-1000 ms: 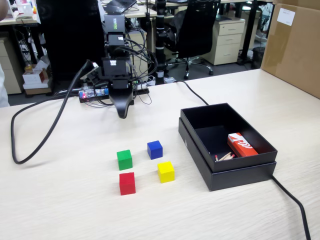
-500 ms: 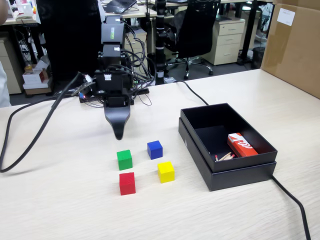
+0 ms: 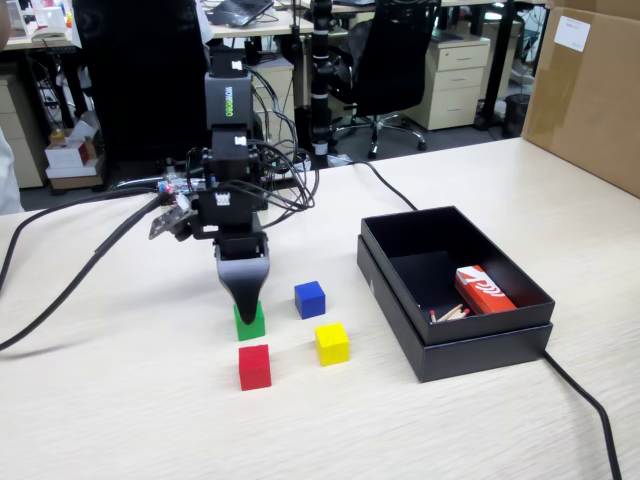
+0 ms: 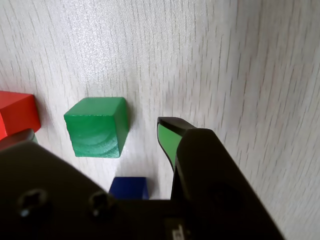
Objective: Put the green cube on top of the red cube
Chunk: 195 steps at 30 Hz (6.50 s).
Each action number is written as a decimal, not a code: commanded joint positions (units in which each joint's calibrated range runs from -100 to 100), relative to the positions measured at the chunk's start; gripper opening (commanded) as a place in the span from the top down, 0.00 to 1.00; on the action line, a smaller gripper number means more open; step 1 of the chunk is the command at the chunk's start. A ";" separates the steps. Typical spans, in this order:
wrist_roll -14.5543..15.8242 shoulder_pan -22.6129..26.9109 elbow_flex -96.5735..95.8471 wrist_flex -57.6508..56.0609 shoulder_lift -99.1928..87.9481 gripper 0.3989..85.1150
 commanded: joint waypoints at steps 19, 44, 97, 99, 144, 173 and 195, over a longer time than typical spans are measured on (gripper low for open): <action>-0.78 0.24 11.43 -1.14 9.40 0.61; -0.20 -0.05 29.83 -1.75 2.29 0.99; 0.68 0.59 42.80 -1.66 23.75 0.76; 0.63 0.59 42.71 -1.66 23.86 0.71; 4.98 4.10 -5.53 -1.66 -43.72 0.43; 3.22 9.13 -77.51 35.66 -93.18 0.42; 1.76 9.18 -99.09 46.46 -98.00 0.44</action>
